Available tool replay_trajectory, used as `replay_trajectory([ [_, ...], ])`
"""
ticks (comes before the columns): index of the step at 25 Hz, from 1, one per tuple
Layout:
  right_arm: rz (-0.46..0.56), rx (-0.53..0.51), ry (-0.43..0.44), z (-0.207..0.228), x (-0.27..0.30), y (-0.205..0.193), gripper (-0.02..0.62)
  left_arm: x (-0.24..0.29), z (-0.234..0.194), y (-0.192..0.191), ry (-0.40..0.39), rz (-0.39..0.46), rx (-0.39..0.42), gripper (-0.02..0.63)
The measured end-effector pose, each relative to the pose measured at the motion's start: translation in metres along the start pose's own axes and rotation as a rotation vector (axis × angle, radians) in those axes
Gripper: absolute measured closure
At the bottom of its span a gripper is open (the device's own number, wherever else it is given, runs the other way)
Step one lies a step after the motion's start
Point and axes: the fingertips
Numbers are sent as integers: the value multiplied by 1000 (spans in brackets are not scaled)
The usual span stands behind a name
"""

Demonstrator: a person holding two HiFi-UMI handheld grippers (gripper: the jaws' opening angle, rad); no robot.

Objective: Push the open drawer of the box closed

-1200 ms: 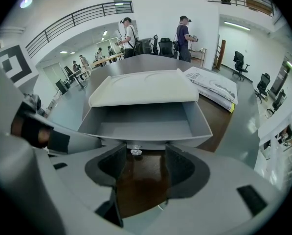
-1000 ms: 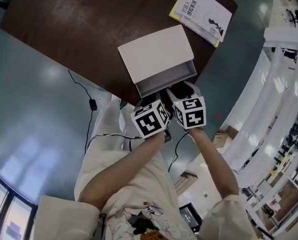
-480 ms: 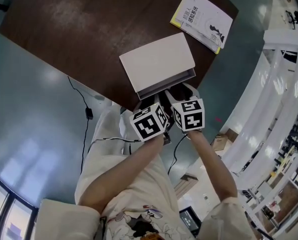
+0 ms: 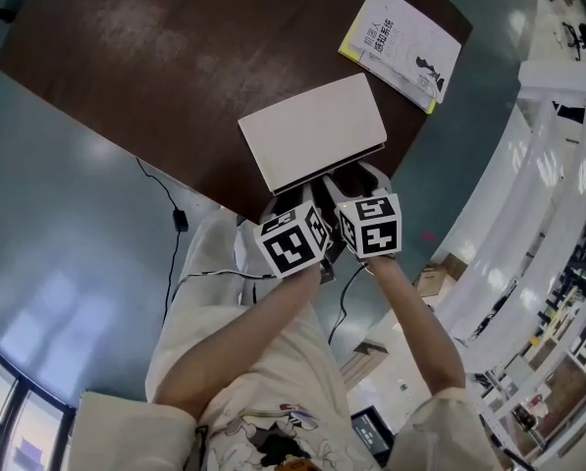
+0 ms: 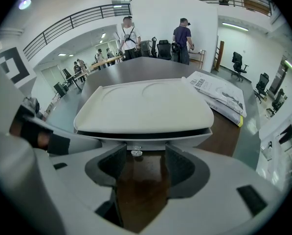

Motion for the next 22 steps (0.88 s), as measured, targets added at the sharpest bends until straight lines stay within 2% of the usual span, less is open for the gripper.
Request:
replay_trajectory([
  [15, 22, 0, -13, 1, 7, 10, 354, 7, 0, 10, -4, 2, 19, 459],
  [19, 34, 59, 1, -1, 7, 4, 354, 12, -3, -2, -6, -49, 29, 458],
  [22, 38, 65, -7, -4, 2, 0, 354, 5, -2, -4, -15, -28, 59, 457],
])
Point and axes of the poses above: the fingertips, and each gripper's own axes: x forward along the fingers, z to its right, y out of its top, and after that the axes turned 15 degrees about y, right-handed
